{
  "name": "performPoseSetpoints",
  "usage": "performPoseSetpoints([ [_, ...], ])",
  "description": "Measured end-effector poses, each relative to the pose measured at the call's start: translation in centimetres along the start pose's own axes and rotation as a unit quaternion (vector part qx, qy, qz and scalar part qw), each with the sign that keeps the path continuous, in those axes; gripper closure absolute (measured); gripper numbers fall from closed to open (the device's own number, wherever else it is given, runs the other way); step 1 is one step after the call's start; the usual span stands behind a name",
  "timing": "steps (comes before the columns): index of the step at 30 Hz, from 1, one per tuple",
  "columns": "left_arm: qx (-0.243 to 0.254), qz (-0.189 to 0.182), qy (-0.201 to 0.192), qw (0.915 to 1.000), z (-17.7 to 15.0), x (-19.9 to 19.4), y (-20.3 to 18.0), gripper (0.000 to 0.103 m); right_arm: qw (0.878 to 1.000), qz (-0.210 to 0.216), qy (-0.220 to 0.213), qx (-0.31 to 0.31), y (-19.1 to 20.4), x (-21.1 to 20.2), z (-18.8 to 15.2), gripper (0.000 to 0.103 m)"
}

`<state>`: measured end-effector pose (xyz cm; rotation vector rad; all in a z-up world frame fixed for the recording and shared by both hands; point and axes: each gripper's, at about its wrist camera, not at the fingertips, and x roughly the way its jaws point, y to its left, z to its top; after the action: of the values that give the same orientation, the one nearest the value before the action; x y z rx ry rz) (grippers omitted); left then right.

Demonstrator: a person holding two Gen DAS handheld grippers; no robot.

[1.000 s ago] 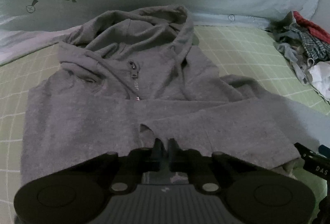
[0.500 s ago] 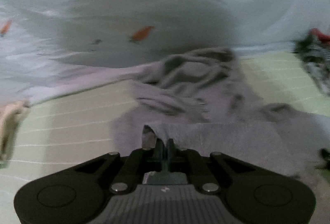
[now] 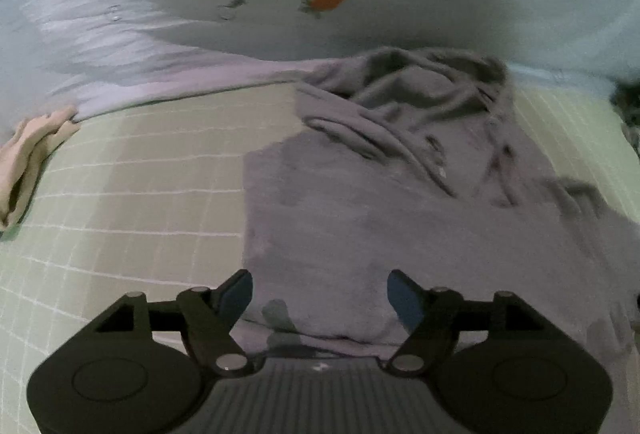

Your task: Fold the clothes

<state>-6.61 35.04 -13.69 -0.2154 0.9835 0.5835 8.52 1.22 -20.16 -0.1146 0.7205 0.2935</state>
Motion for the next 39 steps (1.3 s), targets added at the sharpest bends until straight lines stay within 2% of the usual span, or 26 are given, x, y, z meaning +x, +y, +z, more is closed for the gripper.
performPoseSetpoints([
  [6, 0.027, -0.016, 0.012, 0.9994, -0.7, 0.0, -2.6, 0.027, 0.998, -0.056, -0.005, 0.007, -5.4, 0.8, 1.3, 0.0],
  [11, 0.042, -0.001, 0.027, 0.9987, -1.0, 0.3, -3.6, 0.026, 0.995, -0.101, -0.011, 0.01, -11.8, 1.9, 2.0, 0.0],
  [16, 0.041, 0.007, 0.042, 0.9983, -1.2, 0.5, -4.0, 0.026, 0.987, -0.156, -0.02, -0.031, -18.2, 3.3, 2.8, 0.0],
  [21, 0.025, 0.014, 0.06, 0.9978, -1.6, 0.7, -4.0, 0.026, 0.983, -0.179, -0.024, -0.02, -23.8, 4.6, 3.5, 0.0],
  [26, 0.015, 0.023, 0.066, 0.9975, -1.6, 0.4, -4.0, 0.026, 0.983, -0.171, -0.026, 0.056, -27.4, 5.0, 3.2, 0.0],
  [31, 0.012, 0.023, 0.065, 0.9976, -1.7, 0.1, -4.2, 0.026, 0.979, -0.153, -0.022, 0.133, -28.6, 4.8, 2.4, 0.0],
  [34, 0.009, 0.022, 0.063, 0.9978, -1.8, -0.2, -4.1, 0.026, 0.977, -0.161, -0.025, 0.137, -27.6, 4.4, 2.0, 0.0],
  [35, 0.008, 0.021, 0.062, 0.9979, -1.8, -0.3, -4.1, 0.026, 0.978, -0.158, -0.023, 0.136, -27.1, 4.3, 2.0, 0.003],
  [37, 0.005, 0.018, 0.058, 0.9981, -1.8, -0.5, -3.9, 0.026, 0.978, -0.154, -0.024, 0.136, -26.0, 3.7, 1.9, 0.02],
  [39, -0.003, 0.016, 0.054, 0.9984, -1.6, -0.8, -3.6, 0.026, 0.978, -0.153, -0.029, 0.138, -24.7, 2.9, 1.7, 0.054],
])
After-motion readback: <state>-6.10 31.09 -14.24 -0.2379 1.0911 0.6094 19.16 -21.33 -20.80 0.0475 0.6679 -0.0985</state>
